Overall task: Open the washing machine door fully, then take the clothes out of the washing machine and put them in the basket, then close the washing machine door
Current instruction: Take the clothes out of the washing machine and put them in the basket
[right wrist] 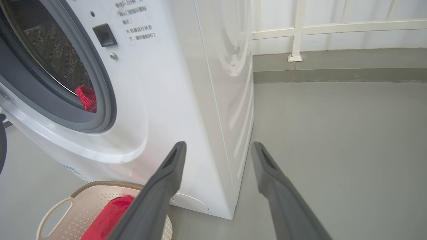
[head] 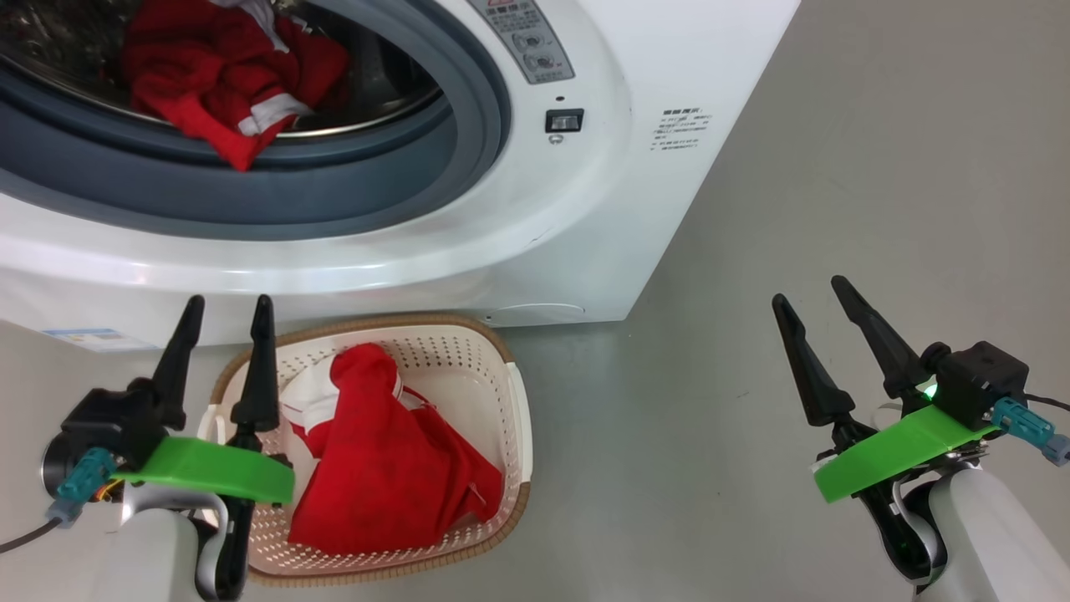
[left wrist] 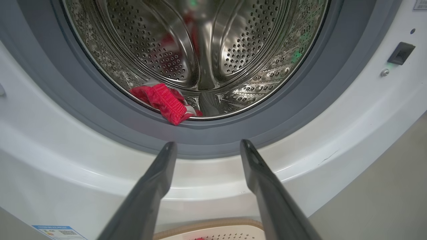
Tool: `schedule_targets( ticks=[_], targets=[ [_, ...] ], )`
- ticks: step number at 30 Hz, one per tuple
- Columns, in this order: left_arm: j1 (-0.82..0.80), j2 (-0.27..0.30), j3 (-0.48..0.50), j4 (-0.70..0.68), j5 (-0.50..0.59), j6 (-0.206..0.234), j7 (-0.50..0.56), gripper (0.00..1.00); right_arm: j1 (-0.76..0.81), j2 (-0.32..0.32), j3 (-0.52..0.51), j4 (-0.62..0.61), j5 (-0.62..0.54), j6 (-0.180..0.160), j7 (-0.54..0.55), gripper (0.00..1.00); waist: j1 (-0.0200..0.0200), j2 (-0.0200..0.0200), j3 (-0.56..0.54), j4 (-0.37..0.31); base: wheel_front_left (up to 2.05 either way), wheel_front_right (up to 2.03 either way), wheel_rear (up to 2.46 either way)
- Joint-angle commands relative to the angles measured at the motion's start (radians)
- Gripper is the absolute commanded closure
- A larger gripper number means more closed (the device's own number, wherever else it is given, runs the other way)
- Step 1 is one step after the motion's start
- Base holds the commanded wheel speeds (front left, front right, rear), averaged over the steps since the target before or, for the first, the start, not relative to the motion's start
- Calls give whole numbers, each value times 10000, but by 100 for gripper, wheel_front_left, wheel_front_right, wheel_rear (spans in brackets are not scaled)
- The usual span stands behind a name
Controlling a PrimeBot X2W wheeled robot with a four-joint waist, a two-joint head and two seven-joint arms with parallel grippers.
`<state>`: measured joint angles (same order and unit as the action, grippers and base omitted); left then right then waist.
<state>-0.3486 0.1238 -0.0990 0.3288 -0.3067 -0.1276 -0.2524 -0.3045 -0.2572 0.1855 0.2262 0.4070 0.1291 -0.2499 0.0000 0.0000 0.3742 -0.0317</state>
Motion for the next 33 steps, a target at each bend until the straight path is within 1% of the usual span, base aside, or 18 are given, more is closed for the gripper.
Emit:
schedule_targets(
  ticks=[1,15,33],
  targets=[
    [149,188,405,-358,106,-31,-93,0,328,-76,150,-268,-76,16,-118,0,0,0,17,8,0,0,0],
    [382,36,590,-636,239,-31,-93,0,367,-70,145,-214,-68,16,-118,0,0,0,-128,-2,0,0,0],
    [1813,-268,998,-1125,300,-31,-93,0,1181,-161,6,-255,21,16,-118,0,0,0,-1300,20,0,0,0]
  ],
)
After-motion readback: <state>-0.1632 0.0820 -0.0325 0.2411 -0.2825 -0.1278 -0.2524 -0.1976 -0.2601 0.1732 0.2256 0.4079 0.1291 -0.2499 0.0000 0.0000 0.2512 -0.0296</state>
